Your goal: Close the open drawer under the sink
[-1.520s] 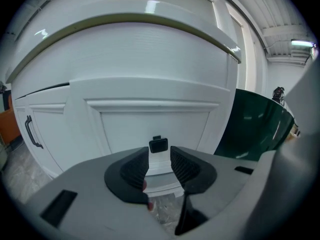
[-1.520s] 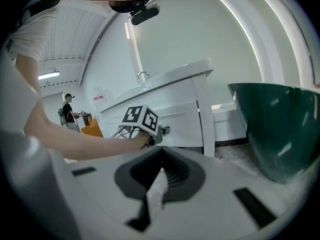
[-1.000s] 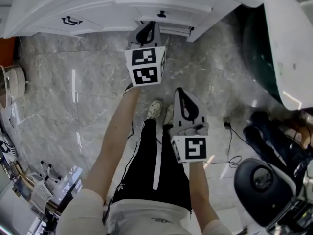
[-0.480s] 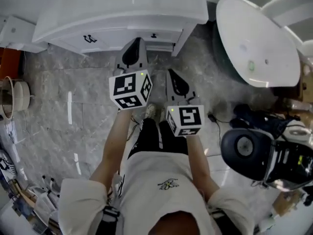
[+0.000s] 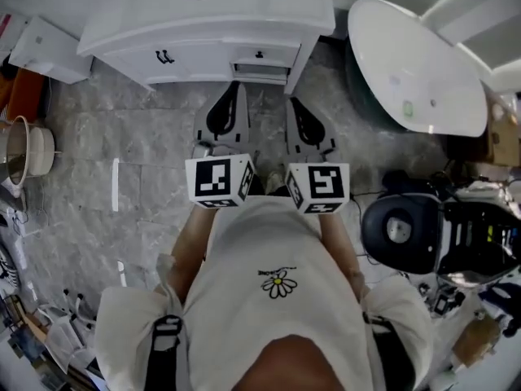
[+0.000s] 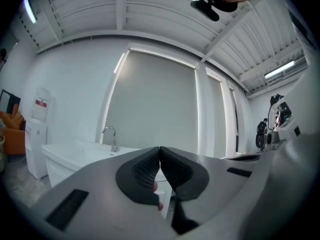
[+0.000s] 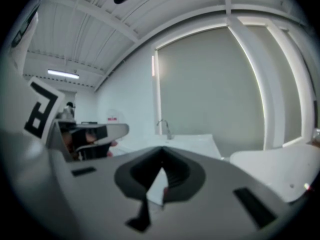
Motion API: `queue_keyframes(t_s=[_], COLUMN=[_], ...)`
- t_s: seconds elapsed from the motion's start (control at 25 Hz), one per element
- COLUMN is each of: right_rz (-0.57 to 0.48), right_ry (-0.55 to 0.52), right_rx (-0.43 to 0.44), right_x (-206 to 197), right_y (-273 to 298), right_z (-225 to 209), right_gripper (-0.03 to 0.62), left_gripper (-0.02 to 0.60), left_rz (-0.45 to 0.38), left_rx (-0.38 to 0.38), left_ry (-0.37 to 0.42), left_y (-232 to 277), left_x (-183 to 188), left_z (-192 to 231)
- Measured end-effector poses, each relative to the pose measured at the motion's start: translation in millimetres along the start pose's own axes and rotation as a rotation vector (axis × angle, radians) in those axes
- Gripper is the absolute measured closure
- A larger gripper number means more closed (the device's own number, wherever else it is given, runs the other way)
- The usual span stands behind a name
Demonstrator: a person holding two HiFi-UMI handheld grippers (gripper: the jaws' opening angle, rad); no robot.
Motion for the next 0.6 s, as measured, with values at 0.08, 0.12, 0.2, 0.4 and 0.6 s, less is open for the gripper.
queue_keyframes(t_s=[0.08,0.12,0.2,0.4,0.6], right_rz=[-0.033,-0.046,-0.062,-0.089,-0.095], right_ry=[0.003,0.006,-0.001,-0.052,-0.061], right_rx=[-0.016,-0.022,-0.021,-0.021,-0.003], right_x=[1,1,1,0,2], right_y=[-10,-14,-19,-29,-34], right_z=[-1,-1,-1,1,-1], right_gripper=[0.569,0.569,0.569,0.569,0.569], left_gripper=[0.558,0.558,0.558,0.558,0.558], left_rz=[-0.01,-0.01,-0.003,-0.005,-0.019], left_rx=[0.012,0.017,0.025,0.031,0.043], left_ry=[0.03,0.034,0.029,0.034,0.032], left_y=[-14,-19,-26,-35,-40], left_x=[0,-1,-4,-7,-5], left_z=[-3,-5,-8,-18,-25])
Point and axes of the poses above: the fingertips, and each gripper's own axes: y forward along the fingers, z to its left, x out of its top, the point moved 4 cm from there along -y, backward along the fingers, and after that the axes turned 12 degrees about y, right-handed, at the moved point
